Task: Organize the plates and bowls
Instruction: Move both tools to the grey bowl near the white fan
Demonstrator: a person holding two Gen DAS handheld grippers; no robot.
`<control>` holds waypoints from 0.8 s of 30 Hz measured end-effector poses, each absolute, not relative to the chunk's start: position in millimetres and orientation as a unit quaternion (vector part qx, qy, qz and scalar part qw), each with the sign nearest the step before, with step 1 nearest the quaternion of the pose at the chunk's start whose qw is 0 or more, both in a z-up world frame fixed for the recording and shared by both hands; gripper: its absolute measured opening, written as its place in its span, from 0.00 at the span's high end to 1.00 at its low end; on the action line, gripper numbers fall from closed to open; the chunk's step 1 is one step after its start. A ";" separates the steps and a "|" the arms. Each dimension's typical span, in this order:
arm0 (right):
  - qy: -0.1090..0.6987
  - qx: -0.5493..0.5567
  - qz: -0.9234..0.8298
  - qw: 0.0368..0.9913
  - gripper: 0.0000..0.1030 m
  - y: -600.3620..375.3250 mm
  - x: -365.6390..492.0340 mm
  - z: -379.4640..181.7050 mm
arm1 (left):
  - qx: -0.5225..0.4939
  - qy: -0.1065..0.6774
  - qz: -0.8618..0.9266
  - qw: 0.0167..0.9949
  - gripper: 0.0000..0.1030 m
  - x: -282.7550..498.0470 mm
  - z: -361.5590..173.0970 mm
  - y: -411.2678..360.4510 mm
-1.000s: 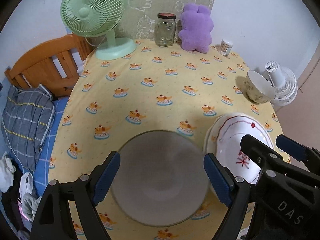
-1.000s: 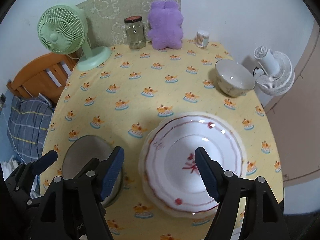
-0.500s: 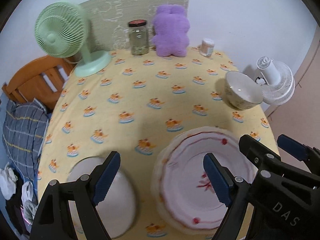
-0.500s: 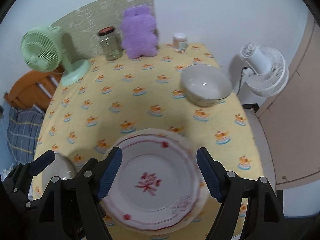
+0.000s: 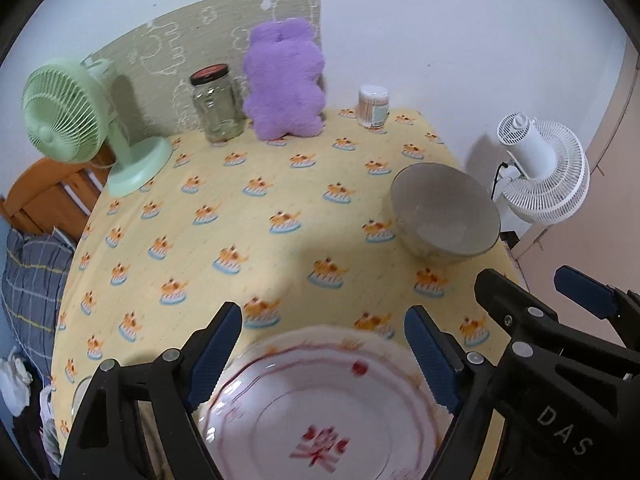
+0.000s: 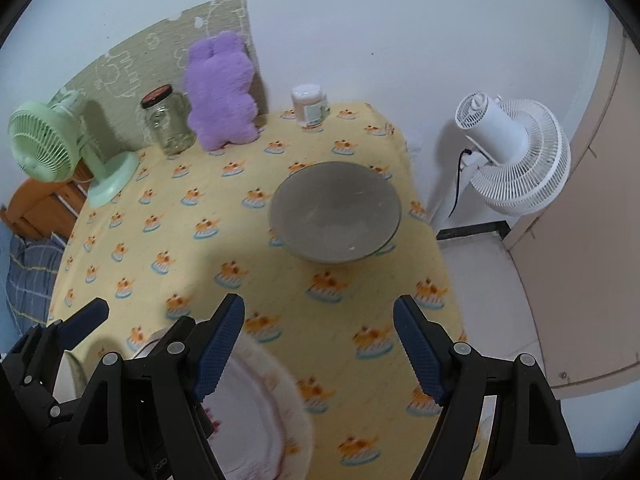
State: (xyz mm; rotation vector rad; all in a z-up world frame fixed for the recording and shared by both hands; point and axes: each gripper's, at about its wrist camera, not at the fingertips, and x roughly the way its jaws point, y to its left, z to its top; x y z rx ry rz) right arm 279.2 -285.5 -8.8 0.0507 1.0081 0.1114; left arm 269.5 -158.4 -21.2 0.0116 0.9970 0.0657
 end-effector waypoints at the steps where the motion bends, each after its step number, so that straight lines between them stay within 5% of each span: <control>1: 0.483 0.026 0.054 0.874 0.23 -291.0 285.4 -10.3 | 0.004 0.479 0.031 0.878 0.19 275.4 -22.5 -163.2; 15: 0.462 0.033 0.060 0.884 0.23 -329.9 362.7 -24.9 | 0.001 0.471 0.030 0.882 0.19 351.7 -40.9 -202.6; 19: 0.473 0.034 0.075 0.877 0.11 -332.3 386.5 -38.2 | 0.010 0.468 0.025 0.883 0.26 372.3 -52.2 -211.7; 24: 0.473 0.033 0.070 0.878 0.10 -333.2 404.5 -50.9 | 0.003 0.478 0.013 0.878 0.32 390.9 -67.5 -218.6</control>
